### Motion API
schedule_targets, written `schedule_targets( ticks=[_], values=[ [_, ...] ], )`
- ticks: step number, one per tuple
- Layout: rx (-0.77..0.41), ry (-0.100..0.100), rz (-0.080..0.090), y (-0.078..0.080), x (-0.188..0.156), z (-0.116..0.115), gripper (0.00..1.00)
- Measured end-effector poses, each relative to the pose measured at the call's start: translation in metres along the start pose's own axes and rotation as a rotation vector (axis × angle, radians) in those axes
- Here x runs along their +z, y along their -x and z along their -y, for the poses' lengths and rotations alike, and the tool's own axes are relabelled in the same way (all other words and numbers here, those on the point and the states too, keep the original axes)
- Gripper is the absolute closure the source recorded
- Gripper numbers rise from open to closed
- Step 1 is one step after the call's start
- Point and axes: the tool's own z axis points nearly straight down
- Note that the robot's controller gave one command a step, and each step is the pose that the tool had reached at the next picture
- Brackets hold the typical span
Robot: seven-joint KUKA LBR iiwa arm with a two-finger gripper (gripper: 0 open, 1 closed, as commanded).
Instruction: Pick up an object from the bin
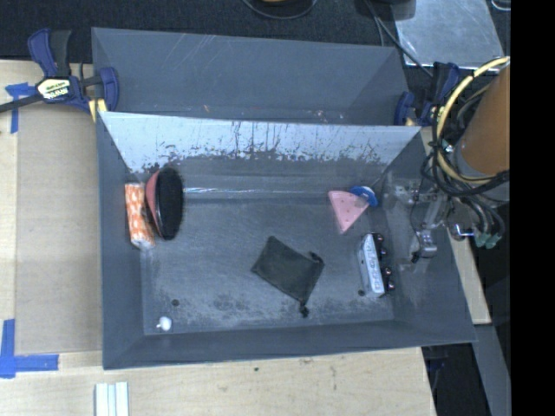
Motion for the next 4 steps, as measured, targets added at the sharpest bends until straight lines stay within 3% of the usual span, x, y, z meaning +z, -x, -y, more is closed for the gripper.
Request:
schedule_targets(
  ticks=[1,2,3,4],
  values=[
    [-0.004,-0.002,0.009,0.001,-0.005,-0.001,0.0],
    [0.179,-0.001,0.014,0.068,0.056,-0.041,0.0],
    [0.159,-0.001,0.009,0.071,0.043,-0.057,0.0],
    [0.344,0.001,0.011,0.074,0.119,-0.107,0.0]
  ],
)
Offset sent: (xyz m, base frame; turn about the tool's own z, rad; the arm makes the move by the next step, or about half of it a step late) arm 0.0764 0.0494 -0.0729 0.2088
